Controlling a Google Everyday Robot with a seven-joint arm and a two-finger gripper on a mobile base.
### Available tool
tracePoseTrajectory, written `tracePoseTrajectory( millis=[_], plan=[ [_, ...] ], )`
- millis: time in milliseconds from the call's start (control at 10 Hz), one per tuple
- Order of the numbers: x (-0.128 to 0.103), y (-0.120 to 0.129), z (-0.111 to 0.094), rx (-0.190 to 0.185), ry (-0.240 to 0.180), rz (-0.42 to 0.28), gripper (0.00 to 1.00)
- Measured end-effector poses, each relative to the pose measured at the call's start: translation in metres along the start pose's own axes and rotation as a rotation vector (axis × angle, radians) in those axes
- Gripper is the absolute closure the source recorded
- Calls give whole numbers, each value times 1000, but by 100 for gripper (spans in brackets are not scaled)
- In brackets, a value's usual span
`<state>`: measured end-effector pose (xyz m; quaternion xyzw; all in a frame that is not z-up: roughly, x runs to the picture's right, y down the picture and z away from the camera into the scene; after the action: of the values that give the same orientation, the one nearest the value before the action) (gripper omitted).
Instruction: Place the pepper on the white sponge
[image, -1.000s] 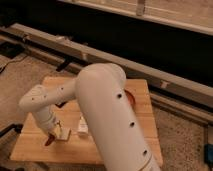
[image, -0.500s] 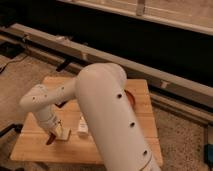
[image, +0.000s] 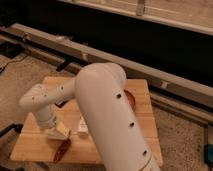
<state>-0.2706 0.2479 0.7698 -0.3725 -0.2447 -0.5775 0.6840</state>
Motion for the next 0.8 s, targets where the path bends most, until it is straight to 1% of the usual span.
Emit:
tracePoseTrajectory(
  millis=[500, 800],
  plan=[
    [0, 0, -1, 2, 6, 2, 20],
    [1, 2, -3, 16, 7, 4, 20]
  ],
)
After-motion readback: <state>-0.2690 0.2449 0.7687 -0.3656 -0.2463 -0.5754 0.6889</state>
